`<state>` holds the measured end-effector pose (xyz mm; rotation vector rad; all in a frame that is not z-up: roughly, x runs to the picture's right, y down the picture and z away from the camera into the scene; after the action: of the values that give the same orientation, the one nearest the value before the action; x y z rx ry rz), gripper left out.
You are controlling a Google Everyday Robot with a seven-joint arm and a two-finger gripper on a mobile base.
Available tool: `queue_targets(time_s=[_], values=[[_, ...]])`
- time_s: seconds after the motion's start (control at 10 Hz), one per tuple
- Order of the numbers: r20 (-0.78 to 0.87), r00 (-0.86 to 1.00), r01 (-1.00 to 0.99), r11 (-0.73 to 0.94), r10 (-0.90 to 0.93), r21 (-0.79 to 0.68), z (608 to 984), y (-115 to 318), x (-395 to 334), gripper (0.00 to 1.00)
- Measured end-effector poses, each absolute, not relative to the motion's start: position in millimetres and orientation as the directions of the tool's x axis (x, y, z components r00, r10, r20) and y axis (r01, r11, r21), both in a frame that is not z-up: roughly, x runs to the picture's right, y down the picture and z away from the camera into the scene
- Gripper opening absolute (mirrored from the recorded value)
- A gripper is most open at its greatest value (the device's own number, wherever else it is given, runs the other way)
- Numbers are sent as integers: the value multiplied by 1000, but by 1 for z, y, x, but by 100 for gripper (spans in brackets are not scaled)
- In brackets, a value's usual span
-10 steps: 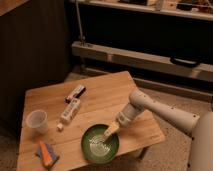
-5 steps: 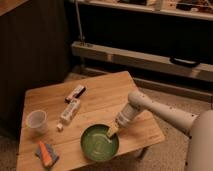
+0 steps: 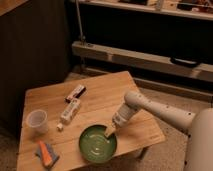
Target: Pick up the ceramic bowl
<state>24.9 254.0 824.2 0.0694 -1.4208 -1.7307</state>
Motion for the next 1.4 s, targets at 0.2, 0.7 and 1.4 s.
queue_targets(time_s=[0.2, 0.7, 1.4], values=[[459, -620, 574, 31, -636, 818, 823, 254, 24, 10], [460, -619, 575, 32, -636, 817, 823, 254, 25, 12], [464, -616, 579, 34, -637, 815, 824, 256, 27, 79]])
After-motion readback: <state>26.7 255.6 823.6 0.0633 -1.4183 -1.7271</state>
